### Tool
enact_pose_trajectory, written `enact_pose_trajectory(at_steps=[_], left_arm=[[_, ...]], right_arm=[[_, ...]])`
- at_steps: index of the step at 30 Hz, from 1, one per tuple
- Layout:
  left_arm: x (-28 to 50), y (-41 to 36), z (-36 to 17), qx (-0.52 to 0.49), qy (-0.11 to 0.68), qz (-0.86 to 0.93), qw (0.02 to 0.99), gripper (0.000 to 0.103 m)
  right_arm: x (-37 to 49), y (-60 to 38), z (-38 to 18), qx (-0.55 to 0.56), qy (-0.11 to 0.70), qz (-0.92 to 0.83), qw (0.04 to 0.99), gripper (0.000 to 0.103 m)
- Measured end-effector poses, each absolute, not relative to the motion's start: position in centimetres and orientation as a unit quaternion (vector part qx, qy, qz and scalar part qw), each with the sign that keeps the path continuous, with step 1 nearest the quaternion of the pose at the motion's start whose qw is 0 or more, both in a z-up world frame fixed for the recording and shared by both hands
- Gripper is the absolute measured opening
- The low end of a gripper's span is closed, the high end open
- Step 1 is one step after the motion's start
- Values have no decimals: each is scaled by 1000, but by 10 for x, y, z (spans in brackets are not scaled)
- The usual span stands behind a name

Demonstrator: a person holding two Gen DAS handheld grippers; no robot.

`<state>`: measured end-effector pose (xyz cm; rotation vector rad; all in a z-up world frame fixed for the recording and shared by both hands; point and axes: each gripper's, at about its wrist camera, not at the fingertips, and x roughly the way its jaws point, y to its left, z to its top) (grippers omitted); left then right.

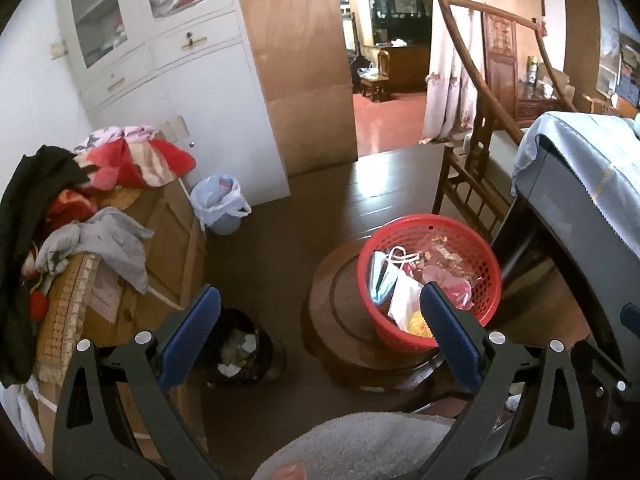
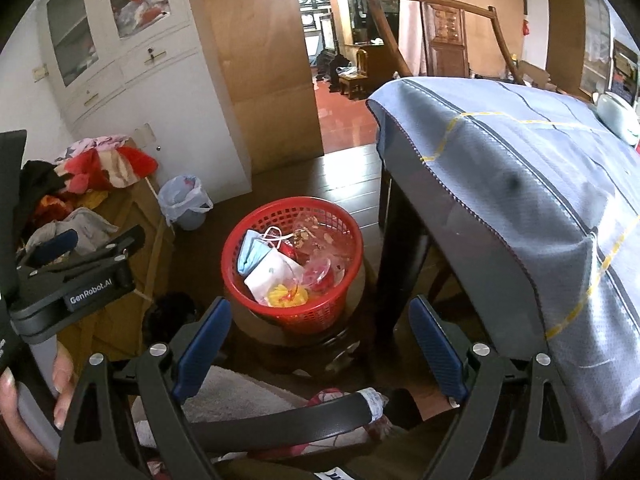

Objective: Collect trash

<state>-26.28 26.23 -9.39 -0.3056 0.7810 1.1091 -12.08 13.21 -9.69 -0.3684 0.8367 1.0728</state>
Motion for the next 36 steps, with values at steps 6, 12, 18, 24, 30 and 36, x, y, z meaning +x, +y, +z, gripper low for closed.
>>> enact_pose_trajectory(at_steps=[6,12,18,24,30,36], left_arm=[[-259,273,-103,-166,361,493,774,96],[-254,275,-106,-164,361,491,776,96],[-253,269,-104,-158,356,487,782,96],[-251,265,-101,-156,354,482,786,96],[-249,264,-102,-156,355,482,786,96],[-248,262,-102,-155,355,482,786,96]], right_arm=[[-125,137,-100,-188,378,485,766,89],[-125,142,-102,-199,377,480,767,89],[-127,139,-101,-199,372,479,770,89],[-128,135,-98,-196,366,480,773,89],[-129,134,-97,-196,361,479,776,89],[-131,133,-96,-197,357,480,777,89]])
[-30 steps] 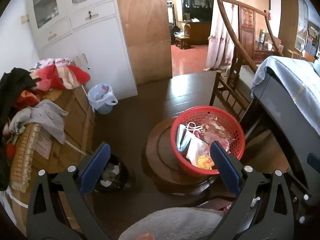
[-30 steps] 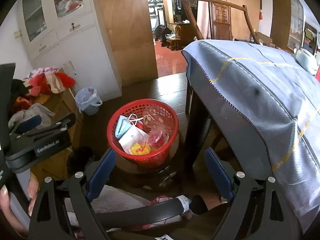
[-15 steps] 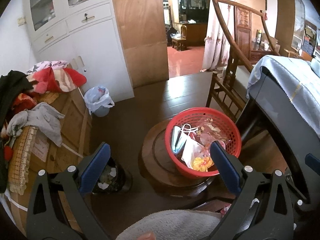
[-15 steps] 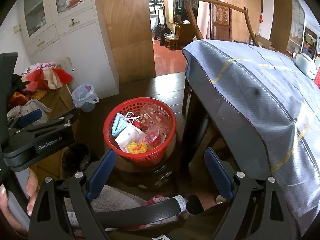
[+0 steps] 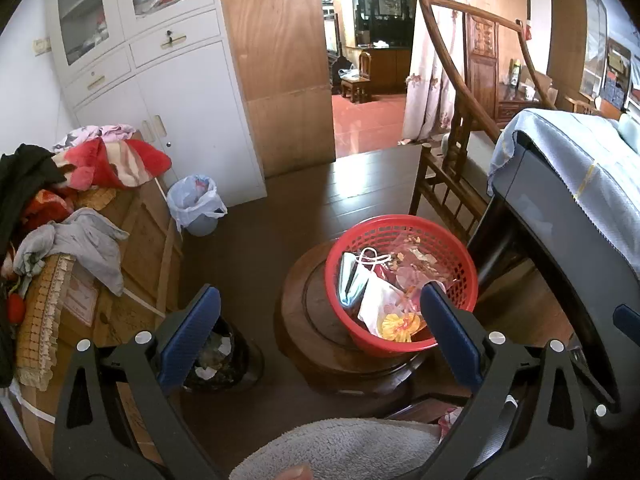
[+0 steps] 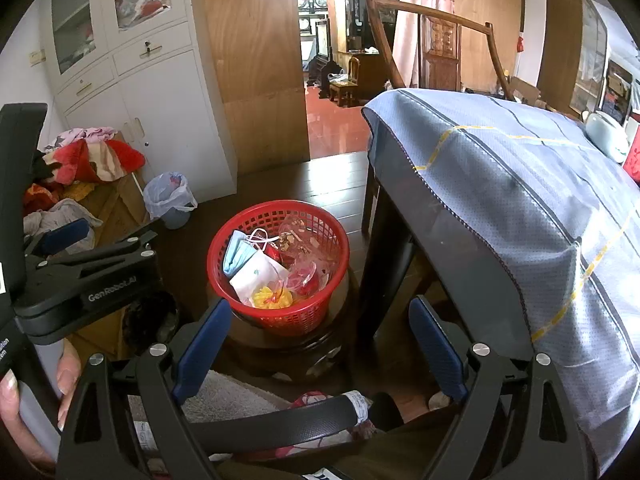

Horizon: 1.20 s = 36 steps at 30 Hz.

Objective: Collect trash

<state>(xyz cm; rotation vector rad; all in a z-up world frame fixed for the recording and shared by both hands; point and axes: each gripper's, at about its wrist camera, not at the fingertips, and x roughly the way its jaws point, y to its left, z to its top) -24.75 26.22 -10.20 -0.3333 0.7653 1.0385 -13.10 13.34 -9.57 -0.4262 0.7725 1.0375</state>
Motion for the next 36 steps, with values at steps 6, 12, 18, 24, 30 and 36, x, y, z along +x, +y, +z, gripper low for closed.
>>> enact_pose_trajectory(at_steps=[6,12,18,24,30,36], left_arm=[[-246,260,-103,-158,358,479,786,96],[-246,262,-104,-166,359,477,785,96],[-247,261,-106,-166,359,472,788,96],[-248,259,-105,-166,356,471,790,96],[-246,259,-104,-171,360,466,790,96],[-246,259,-104,-170,360,466,790,96]], right_arm=[[-131,133,-96,-196,358,479,777,89],[-131,133,-96,-197,358,479,777,89],[-132,132,-96,-196,360,479,776,89],[-132,132,-95,-196,360,478,776,89],[-133,132,-95,-196,360,479,776,89],[-132,132,-95,-196,360,479,776,89]])
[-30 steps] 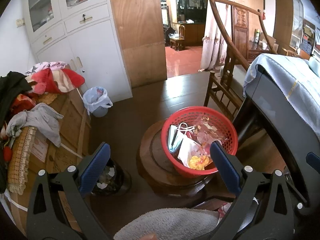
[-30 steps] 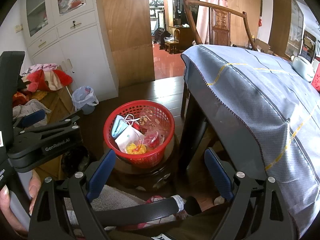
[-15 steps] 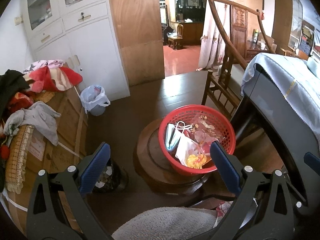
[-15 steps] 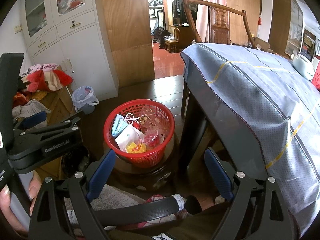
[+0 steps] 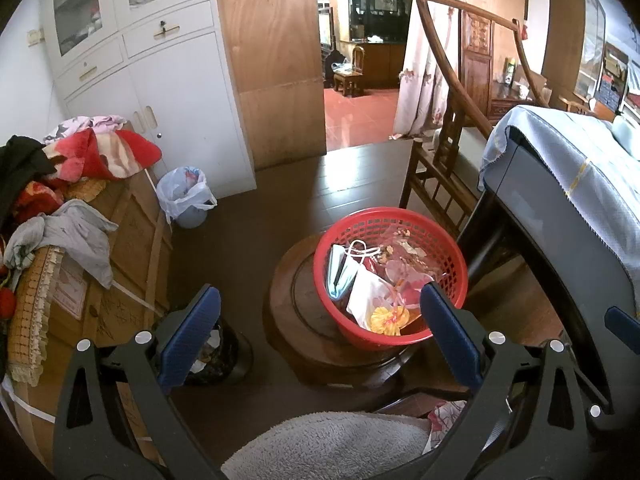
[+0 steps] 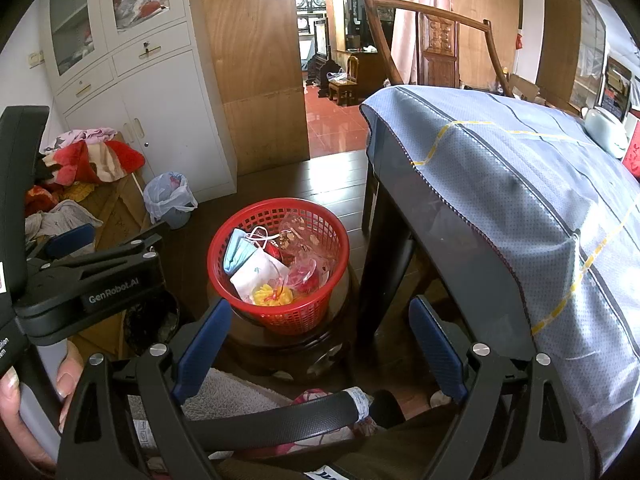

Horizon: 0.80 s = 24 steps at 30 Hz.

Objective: Collect trash

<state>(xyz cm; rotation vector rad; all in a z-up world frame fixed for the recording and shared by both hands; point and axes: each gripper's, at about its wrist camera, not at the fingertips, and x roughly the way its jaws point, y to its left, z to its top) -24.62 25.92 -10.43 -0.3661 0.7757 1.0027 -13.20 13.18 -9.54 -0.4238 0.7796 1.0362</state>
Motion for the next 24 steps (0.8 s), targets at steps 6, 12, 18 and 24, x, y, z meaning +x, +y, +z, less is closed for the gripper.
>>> enact_pose_trajectory(at_steps=[6,12,18,24], left_arm=[[-246,259,-104,-172,360,465,790,96],[-245,259,-104,-169,361,465,790,96],[-245,259,-105,-171,362,464,790,96],[-244,257,-105,-171,363,463,790,96]], right_arm=[[-132,132,-95,-196,360,479,776,89],[-132,131,-96,-196,360,479,776,89],[-132,131,-96,-196,360,479,776,89],[-132,131,-96,-195,360,479,776,89]])
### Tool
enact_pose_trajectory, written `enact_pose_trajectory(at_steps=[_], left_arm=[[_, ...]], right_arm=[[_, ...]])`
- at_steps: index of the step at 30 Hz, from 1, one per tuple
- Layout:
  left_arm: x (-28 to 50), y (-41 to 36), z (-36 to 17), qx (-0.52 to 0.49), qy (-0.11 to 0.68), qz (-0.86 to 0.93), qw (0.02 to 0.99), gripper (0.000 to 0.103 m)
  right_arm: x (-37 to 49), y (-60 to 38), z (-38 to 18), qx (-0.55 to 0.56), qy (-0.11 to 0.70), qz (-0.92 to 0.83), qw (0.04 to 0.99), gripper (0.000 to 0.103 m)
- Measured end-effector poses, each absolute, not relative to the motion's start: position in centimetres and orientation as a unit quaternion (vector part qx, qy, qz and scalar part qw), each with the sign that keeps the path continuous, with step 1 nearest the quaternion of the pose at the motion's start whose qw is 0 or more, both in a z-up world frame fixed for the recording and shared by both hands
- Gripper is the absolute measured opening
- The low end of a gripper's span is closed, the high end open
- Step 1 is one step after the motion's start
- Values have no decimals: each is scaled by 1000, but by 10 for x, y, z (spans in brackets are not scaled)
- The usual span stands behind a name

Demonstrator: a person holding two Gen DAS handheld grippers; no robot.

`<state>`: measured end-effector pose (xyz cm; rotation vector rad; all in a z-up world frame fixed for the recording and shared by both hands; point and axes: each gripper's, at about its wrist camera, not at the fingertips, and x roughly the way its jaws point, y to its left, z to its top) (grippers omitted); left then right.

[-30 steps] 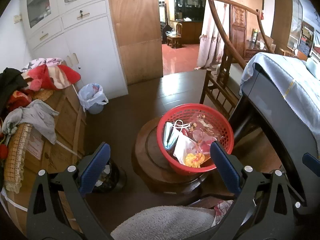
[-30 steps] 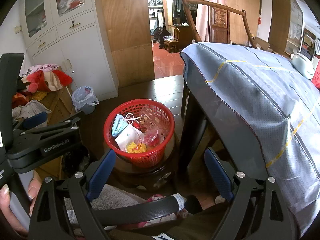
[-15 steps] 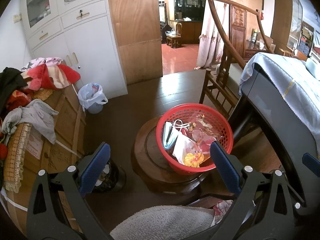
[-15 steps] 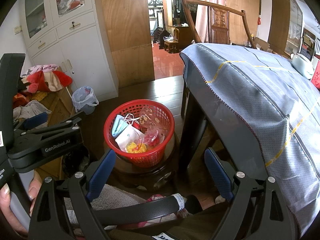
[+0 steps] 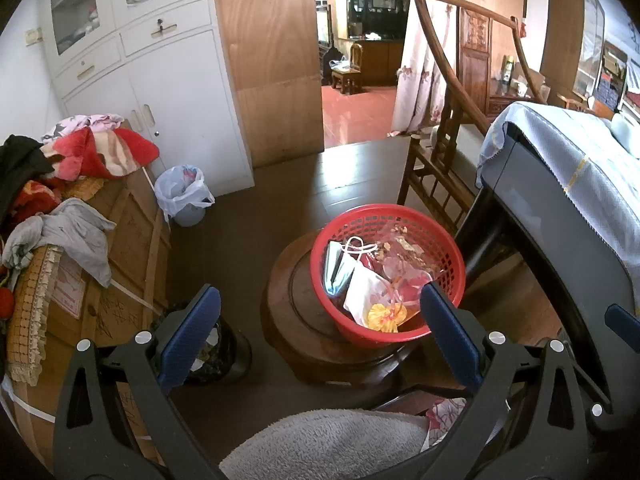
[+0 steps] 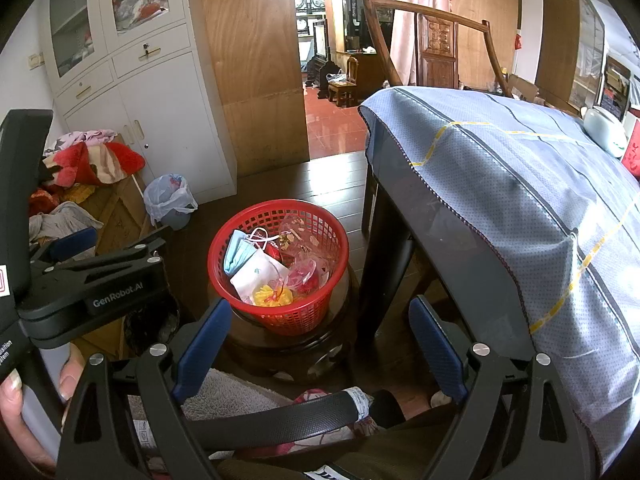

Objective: Collect trash

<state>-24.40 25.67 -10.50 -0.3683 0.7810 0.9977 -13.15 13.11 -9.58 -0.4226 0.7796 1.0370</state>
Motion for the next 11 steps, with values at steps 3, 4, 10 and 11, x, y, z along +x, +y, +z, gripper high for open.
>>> enact_pose_trajectory(at_steps=[3,4,10,11], left_arm=[[-244,257,-105,-168,362,465,790,96],[-244,257,-105,-168,361,465,790,96],[-243,257,-108,-170,362,466,790,96],[-243,257,-108,-170,363,465,790,96]], right_arm=[[-131,131,-96,-195,360,479,776,89],[-131,131,-96,-195,360,479,776,89],[-131,131,-96,-195,361,479,776,89],[-131,131,-96,-195,361,479,776,89]])
